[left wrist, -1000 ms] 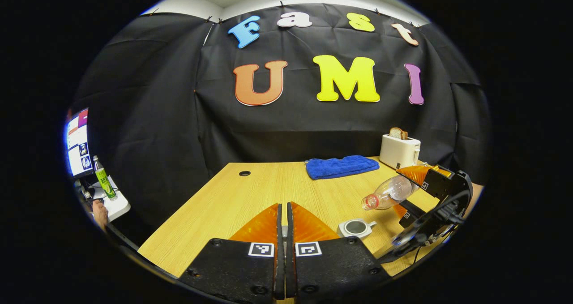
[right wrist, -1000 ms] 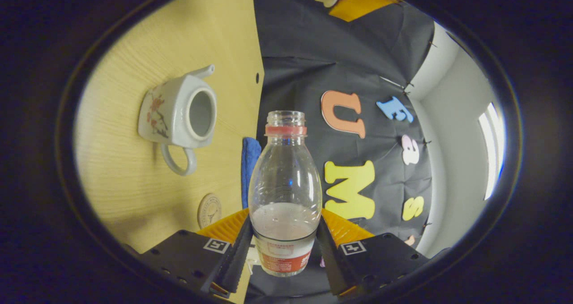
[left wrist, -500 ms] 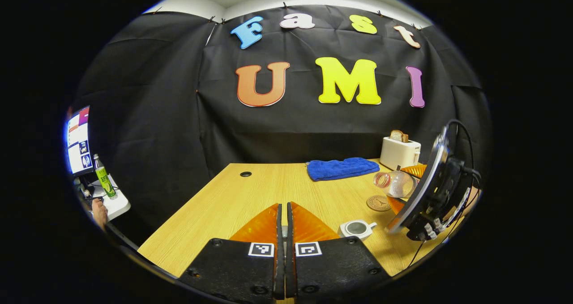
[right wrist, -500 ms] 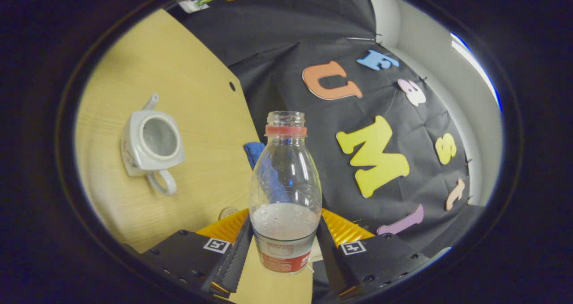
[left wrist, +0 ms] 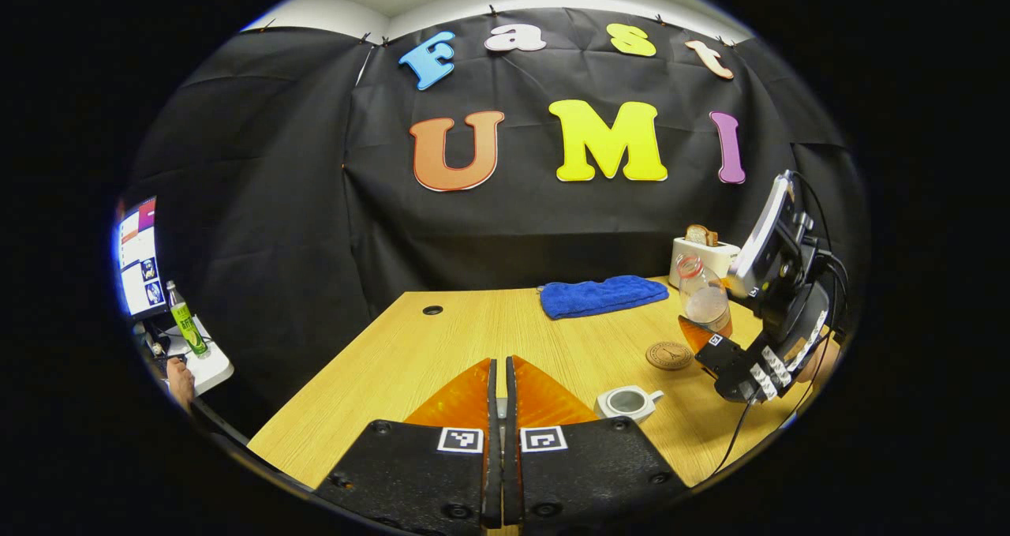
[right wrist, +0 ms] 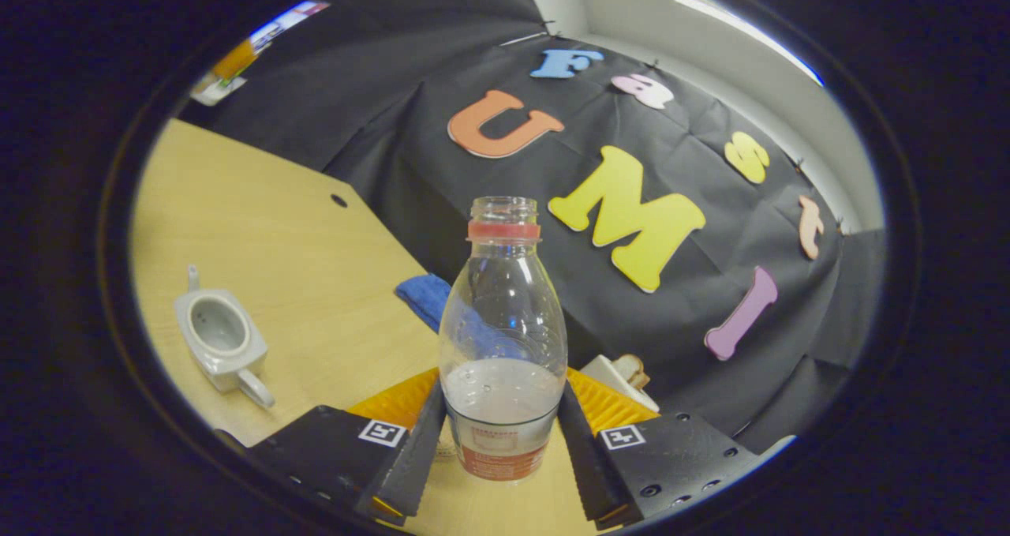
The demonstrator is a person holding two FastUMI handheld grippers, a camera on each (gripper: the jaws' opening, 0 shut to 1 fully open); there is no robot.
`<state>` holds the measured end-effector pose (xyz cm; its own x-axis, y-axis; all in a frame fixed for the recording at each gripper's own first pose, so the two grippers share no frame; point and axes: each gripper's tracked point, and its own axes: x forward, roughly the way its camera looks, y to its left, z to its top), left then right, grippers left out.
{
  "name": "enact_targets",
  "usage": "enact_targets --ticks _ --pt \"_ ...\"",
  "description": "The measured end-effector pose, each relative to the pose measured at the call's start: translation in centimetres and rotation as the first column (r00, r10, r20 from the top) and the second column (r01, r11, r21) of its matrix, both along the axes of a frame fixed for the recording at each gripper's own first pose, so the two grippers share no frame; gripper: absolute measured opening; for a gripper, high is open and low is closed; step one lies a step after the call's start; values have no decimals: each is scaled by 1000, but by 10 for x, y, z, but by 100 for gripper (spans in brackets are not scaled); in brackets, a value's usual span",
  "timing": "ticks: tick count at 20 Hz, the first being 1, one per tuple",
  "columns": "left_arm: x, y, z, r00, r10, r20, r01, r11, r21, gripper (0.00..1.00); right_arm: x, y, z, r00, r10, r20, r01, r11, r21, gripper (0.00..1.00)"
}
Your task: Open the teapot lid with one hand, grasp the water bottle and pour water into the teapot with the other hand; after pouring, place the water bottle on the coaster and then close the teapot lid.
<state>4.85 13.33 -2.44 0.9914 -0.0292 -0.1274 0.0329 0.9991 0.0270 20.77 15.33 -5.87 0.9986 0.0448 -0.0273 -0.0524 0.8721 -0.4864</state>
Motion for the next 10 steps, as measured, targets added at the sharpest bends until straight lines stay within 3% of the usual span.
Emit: enact_targets --ticks 3,6,10 --pt "2 2 -1 1000 2 -1 -2 1000 -4 4 5 -2 9 1000 -1 31 -4 986 167 77" --pt "2 5 -4 1000 5 -8 -5 1000 -16 4 18 -1 10 1000 0 16 -5 951 308 77" --pt "4 8 -5 1000 11 -11 -11 1000 -18 4 42 -3 -13 998 3 -67 26 908 419 76"
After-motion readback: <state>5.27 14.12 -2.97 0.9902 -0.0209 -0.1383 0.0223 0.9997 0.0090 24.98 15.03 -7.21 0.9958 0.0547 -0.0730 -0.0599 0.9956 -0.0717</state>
